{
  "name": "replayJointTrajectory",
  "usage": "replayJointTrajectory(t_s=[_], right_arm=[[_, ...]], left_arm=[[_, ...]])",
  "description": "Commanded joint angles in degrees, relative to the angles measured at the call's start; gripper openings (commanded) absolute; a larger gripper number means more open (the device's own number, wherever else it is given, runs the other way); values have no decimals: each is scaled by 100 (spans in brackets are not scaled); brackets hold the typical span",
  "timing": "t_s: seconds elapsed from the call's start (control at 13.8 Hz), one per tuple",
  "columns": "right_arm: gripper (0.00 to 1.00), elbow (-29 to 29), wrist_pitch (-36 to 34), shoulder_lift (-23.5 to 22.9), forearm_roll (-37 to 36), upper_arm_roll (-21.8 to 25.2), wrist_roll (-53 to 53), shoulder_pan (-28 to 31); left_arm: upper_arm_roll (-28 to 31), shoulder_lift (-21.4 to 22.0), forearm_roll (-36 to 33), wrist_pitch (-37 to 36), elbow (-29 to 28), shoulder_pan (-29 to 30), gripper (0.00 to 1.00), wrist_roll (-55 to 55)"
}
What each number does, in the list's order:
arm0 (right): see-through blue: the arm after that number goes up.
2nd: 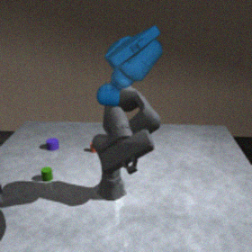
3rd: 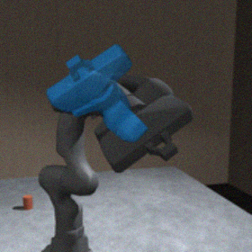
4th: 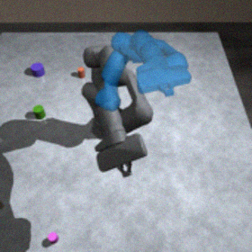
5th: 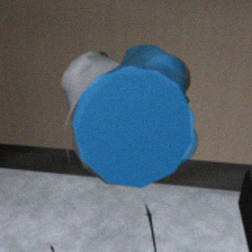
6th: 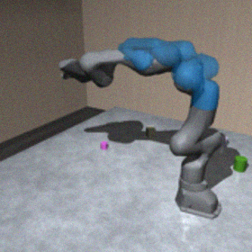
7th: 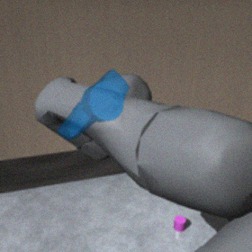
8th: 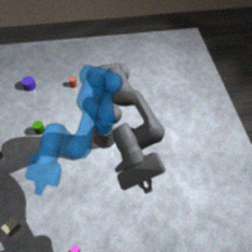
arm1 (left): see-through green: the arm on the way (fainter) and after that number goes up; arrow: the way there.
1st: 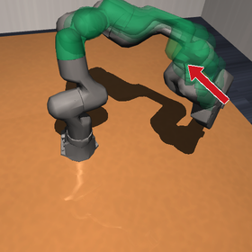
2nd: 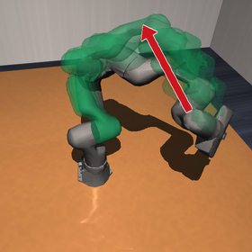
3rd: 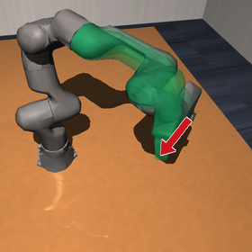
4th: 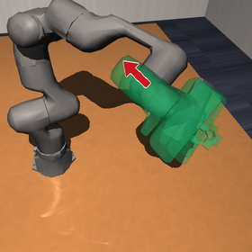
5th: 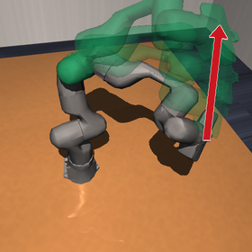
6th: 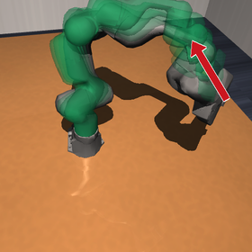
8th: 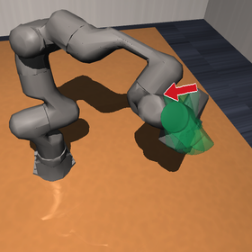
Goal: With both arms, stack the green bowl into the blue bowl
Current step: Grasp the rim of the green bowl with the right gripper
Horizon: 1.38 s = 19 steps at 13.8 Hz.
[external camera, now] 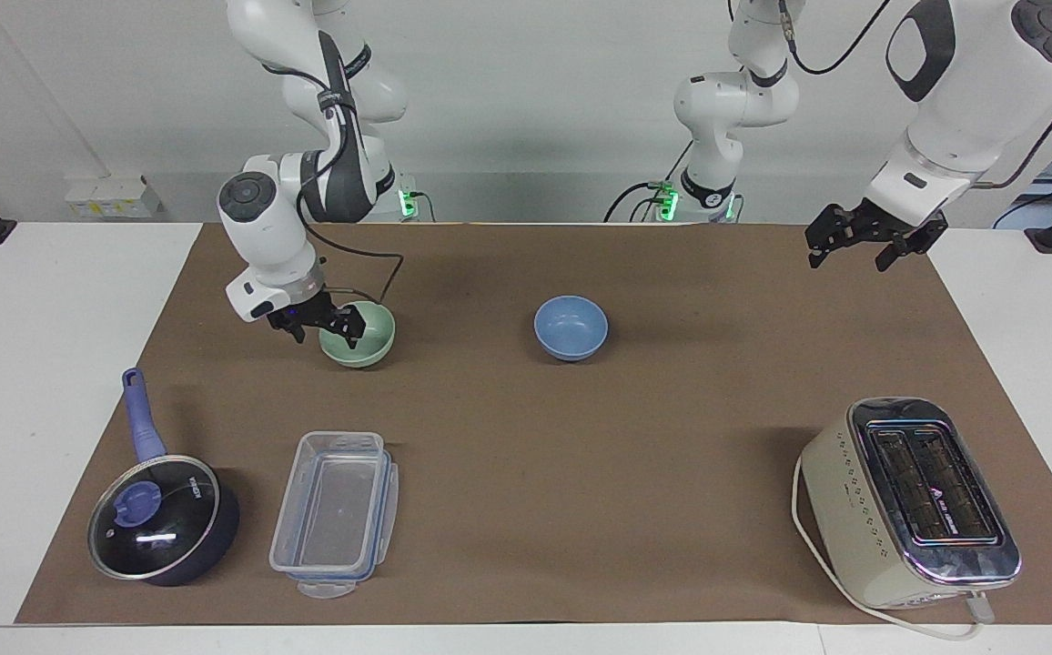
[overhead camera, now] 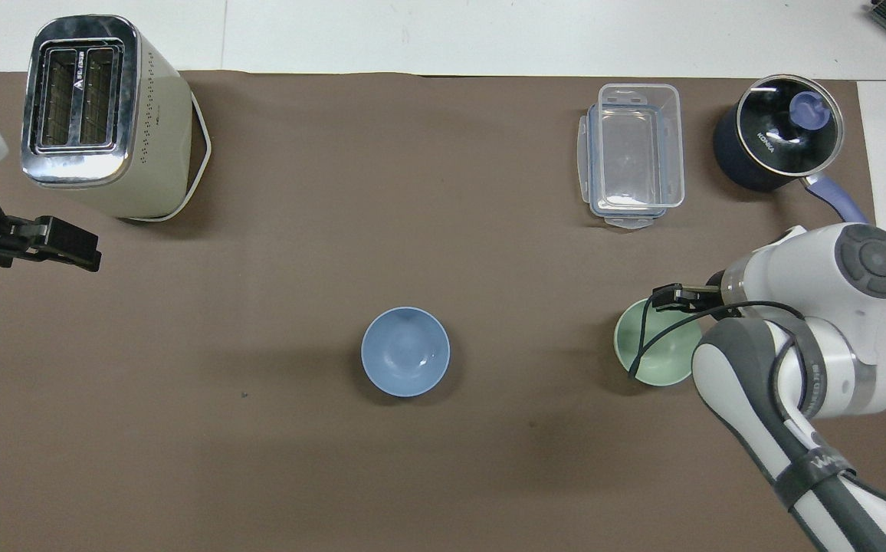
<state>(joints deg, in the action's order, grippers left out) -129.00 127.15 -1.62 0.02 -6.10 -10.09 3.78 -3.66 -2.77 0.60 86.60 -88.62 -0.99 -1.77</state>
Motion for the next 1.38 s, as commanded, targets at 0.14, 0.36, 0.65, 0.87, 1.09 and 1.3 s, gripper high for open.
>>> replayJointTrajectory(t_s=[0.14, 0.36, 0.65, 0.87, 1.09, 1.3], right_arm=[[100, -564, 90, 444, 95, -5, 508, 114], [100, -600, 205, 294, 86, -5, 508, 114], [81, -723, 548, 101, 16, -5, 526, 255], [1, -679, 565, 83, 16, -14, 499, 193], [0, -635, 460, 214, 24, -75, 438, 184], [0, -382, 14, 557, 112, -75, 376, -289]], left_arm=[[-12, -4, -60, -56, 55, 29, 100, -34], [-12, -13, -60, 111, 56, 20, 100, -43], [-12, -13, -60, 138, 55, 29, 100, -34], [-12, -13, -60, 138, 55, 20, 100, -43], [-12, -13, -60, 138, 55, 29, 100, -34], [-12, -13, -60, 138, 55, 29, 100, -34]])
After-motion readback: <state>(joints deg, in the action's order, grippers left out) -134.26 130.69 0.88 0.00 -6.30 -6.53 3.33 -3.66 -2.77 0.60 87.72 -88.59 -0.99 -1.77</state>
